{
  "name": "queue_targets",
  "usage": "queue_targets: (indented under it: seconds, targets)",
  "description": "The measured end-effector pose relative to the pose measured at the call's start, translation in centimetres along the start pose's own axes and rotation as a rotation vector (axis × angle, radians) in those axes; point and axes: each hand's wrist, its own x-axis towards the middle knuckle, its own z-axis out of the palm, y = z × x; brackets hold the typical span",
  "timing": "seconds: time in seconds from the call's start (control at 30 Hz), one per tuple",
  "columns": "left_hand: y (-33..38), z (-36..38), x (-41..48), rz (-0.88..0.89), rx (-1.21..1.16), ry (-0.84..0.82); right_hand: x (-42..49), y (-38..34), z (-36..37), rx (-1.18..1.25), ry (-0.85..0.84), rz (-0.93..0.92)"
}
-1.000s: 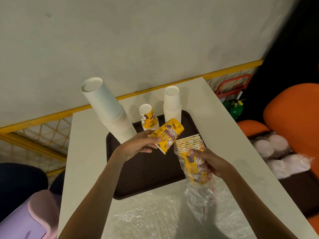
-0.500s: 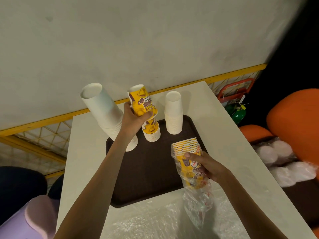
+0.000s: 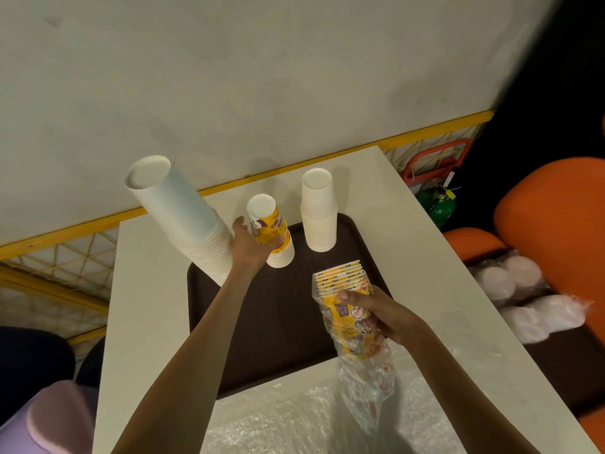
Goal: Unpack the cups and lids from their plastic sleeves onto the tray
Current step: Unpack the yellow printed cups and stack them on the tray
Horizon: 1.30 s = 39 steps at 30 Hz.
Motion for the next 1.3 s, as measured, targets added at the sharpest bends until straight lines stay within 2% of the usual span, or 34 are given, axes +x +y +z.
queue_targets:
  seconds: [0.13,0.27,0.37,0.5,0.73,0.83,1.03,1.3]
  targets:
    - [-1.3,-0.1,-0.9,-0.175,0.107,-0.086,0.1,0.1,0.3,-0.017,-0.021,0.001]
    - [-1.8,-0.1,-2.3,-0.317,0.251,-0.335,0.3,0.4,0.4,-0.037,-0.045,-0.002]
    - [-0.8,-0.1,-3.8,-0.306,0.121,-0.494,0.3,0.7,0.6,-0.061,-0.081,-0.001]
    - [1.2,0.0,-5.7,-0.208,-0.049,-0.710,0.1,0.9,0.8,-0.115,-0.135,-0.001]
    - [2.7,-0.5,-6.9,-0.054,0.048,-0.971,-0.4,0.7,1.0,-0.201,-0.205,-0.010]
    - [2.8,-0.6,-7.0,-0.027,0.121,-1.024,-0.6,0.7,1.0,-0.191,-0.244,-0.006]
    - [2.2,-1.4,-6.7,0.015,0.118,-1.109,-0.7,1.0,1.2,-0.229,-0.247,0.011]
    - [2.8,-2.0,-6.8,0.095,0.179,-1.078,-0.9,1.0,1.1,-0.238,-0.262,-0.007]
